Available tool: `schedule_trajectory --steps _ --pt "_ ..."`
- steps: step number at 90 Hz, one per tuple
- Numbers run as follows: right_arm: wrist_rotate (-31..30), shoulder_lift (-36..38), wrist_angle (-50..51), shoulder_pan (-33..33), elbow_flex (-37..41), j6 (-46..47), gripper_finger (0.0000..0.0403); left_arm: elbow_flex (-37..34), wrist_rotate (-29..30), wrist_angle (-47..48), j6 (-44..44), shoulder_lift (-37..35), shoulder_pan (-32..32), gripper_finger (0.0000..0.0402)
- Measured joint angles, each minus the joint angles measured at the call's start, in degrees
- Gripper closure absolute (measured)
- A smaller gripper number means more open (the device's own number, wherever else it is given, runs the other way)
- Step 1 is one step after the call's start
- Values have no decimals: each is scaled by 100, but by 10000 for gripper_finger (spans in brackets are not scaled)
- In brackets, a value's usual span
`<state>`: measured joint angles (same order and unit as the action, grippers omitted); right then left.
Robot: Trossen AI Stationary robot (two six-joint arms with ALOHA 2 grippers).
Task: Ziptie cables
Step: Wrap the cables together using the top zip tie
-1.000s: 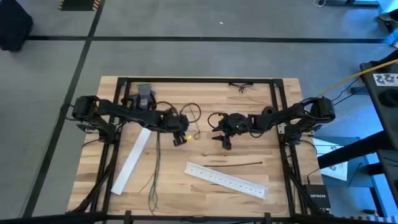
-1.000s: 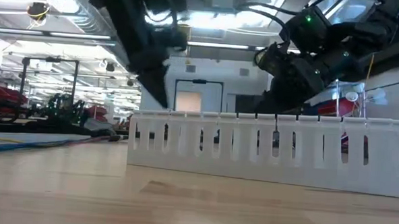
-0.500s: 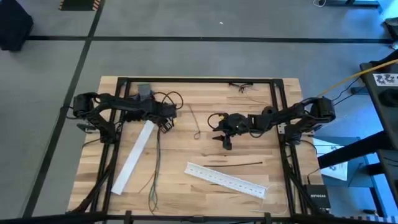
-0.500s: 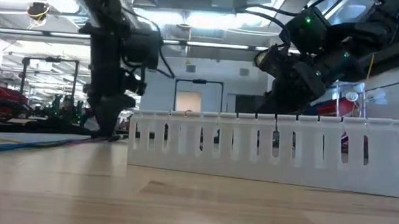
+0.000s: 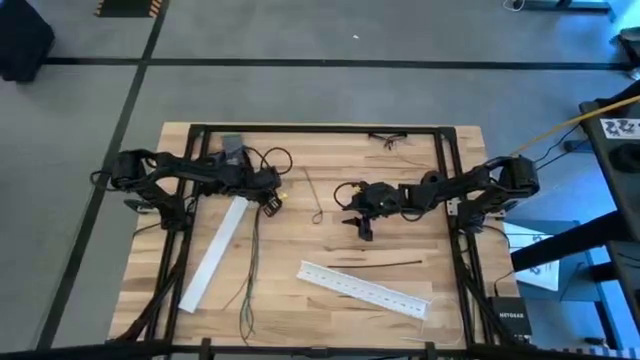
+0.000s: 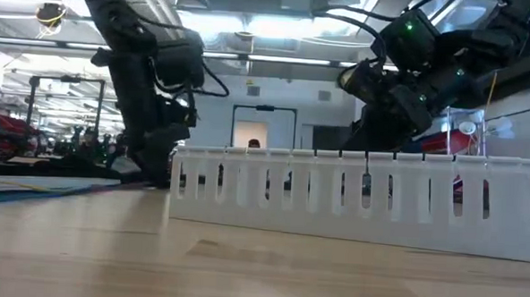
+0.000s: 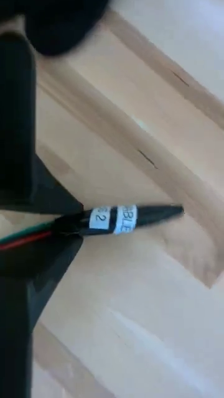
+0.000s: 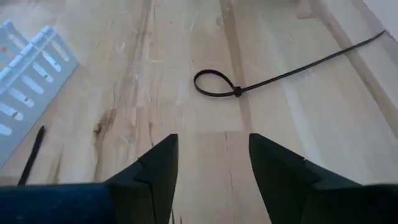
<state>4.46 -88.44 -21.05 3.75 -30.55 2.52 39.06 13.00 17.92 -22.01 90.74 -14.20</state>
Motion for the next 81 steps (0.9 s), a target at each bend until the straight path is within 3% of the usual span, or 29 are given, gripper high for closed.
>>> schedule_trajectory --steps 17,38,58,81 --pt "1 0 -51 0 0 -1 215 140 -37 182 147 -195 184 392" --pt "-103 -52 -628 0 -122 -1 215 477 -179 217 248 -847 931 398" --pt "-483 -1047 -506 2 -935 62 215 546 -127 227 -11 -912 1569 399" --pt "-1164 -2149 1002 2 -2373 499 215 548 167 438 -484 -957 2135 400"
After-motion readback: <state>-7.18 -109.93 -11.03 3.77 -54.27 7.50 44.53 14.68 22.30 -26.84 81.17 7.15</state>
